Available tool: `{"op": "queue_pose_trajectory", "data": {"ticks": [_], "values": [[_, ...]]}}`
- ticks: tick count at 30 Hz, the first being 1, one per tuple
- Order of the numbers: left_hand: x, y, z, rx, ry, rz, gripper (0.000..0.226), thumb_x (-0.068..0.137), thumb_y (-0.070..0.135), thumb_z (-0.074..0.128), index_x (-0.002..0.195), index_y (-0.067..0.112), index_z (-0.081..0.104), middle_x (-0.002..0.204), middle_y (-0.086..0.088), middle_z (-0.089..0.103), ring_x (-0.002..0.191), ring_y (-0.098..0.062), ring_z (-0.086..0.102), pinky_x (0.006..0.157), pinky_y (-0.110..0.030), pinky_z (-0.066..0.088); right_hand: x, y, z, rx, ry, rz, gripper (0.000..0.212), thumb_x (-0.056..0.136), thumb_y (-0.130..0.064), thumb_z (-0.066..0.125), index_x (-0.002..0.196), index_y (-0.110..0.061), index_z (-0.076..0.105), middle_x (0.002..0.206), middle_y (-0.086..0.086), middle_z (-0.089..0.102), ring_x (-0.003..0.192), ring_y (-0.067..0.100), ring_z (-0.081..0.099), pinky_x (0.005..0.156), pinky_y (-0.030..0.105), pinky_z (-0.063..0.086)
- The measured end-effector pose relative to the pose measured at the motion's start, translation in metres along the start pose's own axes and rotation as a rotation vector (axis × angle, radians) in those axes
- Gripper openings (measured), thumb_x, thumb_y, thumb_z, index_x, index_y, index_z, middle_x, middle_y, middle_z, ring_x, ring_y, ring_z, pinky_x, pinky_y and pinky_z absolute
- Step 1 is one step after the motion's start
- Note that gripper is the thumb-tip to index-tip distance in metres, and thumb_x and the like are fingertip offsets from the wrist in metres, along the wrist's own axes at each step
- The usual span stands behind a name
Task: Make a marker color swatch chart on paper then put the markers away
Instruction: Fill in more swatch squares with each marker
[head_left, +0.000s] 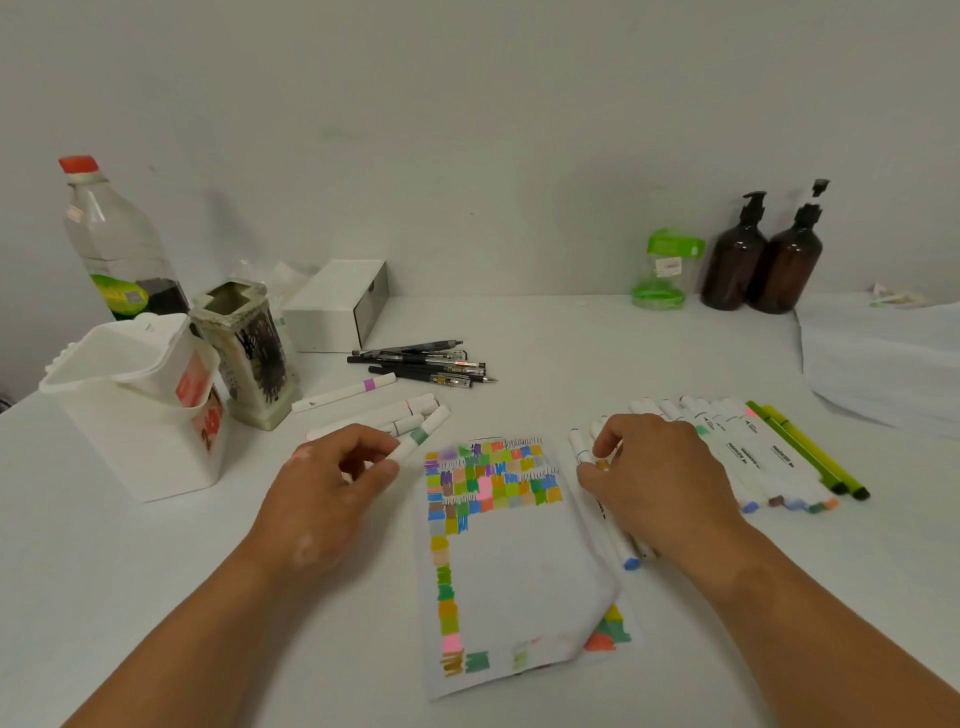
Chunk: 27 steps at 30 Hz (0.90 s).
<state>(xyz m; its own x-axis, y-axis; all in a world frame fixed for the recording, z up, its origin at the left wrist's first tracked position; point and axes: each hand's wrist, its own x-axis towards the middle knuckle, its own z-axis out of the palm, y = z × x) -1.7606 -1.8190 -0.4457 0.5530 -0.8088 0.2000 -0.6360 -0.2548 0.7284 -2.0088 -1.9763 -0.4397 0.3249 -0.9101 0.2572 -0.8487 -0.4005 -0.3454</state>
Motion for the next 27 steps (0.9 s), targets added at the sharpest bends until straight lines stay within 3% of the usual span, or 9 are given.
{"op": "queue_pose_trajectory", "data": {"ticks": [3,7,10,12,17,19,22,24,27], "values": [[-0.003,0.007,0.004,-0.298,-0.13,-0.052,0.017,0.093,0.029,0.067,0.103,0.043,0.07,0.098,0.021,0.072,0.09,0.005,0.064,0.064,-0.01,0.049,-0.006,-0.01,-0.003,0.176,0.035,-0.072,0.013,0.084,-0.045,0.071,0.078,-0.037,0.063,0.067,-0.016,0.064,0.065,0.002,0.057,0.054,0.021,0.04],[-0.008,0.016,0.016,-0.651,-0.3,-0.126,0.026,0.095,0.01,0.063,0.107,0.031,0.074,0.102,0.003,0.076,0.094,-0.016,0.072,0.076,-0.025,0.058,-0.026,-0.034,-0.006,0.474,-0.067,-0.266,0.009,0.08,-0.04,0.074,0.077,-0.039,0.066,0.076,-0.027,0.068,0.066,0.004,0.061,0.059,0.017,0.046],[-0.009,0.018,0.021,-0.83,-0.332,-0.145,0.022,0.088,0.002,0.069,0.1,0.02,0.075,0.096,-0.011,0.073,0.088,-0.026,0.072,0.077,-0.031,0.057,-0.039,-0.05,-0.004,0.601,-0.233,-0.374,0.026,0.071,-0.061,0.064,0.089,-0.043,0.061,0.087,-0.029,0.069,0.063,0.009,0.061,0.058,0.017,0.049],[-0.009,0.018,0.022,-0.958,-0.38,-0.149,0.022,0.08,0.005,0.076,0.102,0.008,0.071,0.096,-0.02,0.07,0.087,-0.034,0.069,0.078,-0.037,0.059,-0.043,-0.056,0.001,0.594,-0.305,-0.408,0.032,0.07,-0.065,0.07,0.093,-0.047,0.056,0.09,-0.031,0.067,0.062,0.007,0.06,0.062,0.018,0.051],[-0.005,0.019,0.013,-1.061,-0.373,-0.133,0.023,0.072,0.005,0.073,0.095,0.005,0.068,0.086,-0.02,0.069,0.079,-0.028,0.07,0.07,-0.031,0.06,-0.04,-0.05,0.005,0.72,-0.259,-0.352,0.023,0.08,-0.028,0.085,0.088,-0.04,0.067,0.073,-0.021,0.069,0.059,0.002,0.056,0.058,0.013,0.046],[-0.003,0.016,0.007,-1.011,-0.306,-0.12,0.025,0.071,0.009,0.075,0.095,0.006,0.068,0.088,-0.015,0.072,0.079,-0.026,0.072,0.069,-0.029,0.06,-0.036,-0.045,0.002,0.77,-0.24,-0.302,0.024,0.079,-0.022,0.086,0.086,-0.039,0.07,0.072,-0.016,0.069,0.06,0.0,0.057,0.057,0.011,0.044],[-0.003,0.011,0.003,-0.567,-0.229,-0.008,0.016,0.081,0.017,0.076,0.096,0.021,0.075,0.096,-0.001,0.076,0.086,-0.018,0.073,0.076,-0.027,0.06,-0.032,-0.039,-0.002,0.854,-0.224,-0.244,0.027,0.08,-0.016,0.085,0.085,-0.04,0.073,0.076,-0.015,0.073,0.065,0.001,0.061,0.059,0.009,0.045],[-0.007,0.011,0.006,-0.336,-0.242,0.097,0.019,0.086,0.028,0.072,0.105,0.034,0.074,0.101,0.013,0.074,0.089,-0.008,0.071,0.076,-0.021,0.057,-0.031,-0.04,-0.001,0.881,-0.22,-0.234,0.027,0.08,-0.015,0.084,0.085,-0.039,0.073,0.08,-0.013,0.074,0.072,0.007,0.065,0.062,0.011,0.047],[-0.013,0.018,0.012,-0.199,-0.278,0.259,0.02,0.095,0.033,0.062,0.112,0.042,0.069,0.098,0.029,0.069,0.087,0.004,0.065,0.072,-0.008,0.047,-0.035,-0.045,0.0,0.919,-0.243,-0.255,0.027,0.081,-0.012,0.084,0.085,-0.037,0.073,0.078,-0.014,0.073,0.068,0.004,0.064,0.057,0.011,0.046]]}}
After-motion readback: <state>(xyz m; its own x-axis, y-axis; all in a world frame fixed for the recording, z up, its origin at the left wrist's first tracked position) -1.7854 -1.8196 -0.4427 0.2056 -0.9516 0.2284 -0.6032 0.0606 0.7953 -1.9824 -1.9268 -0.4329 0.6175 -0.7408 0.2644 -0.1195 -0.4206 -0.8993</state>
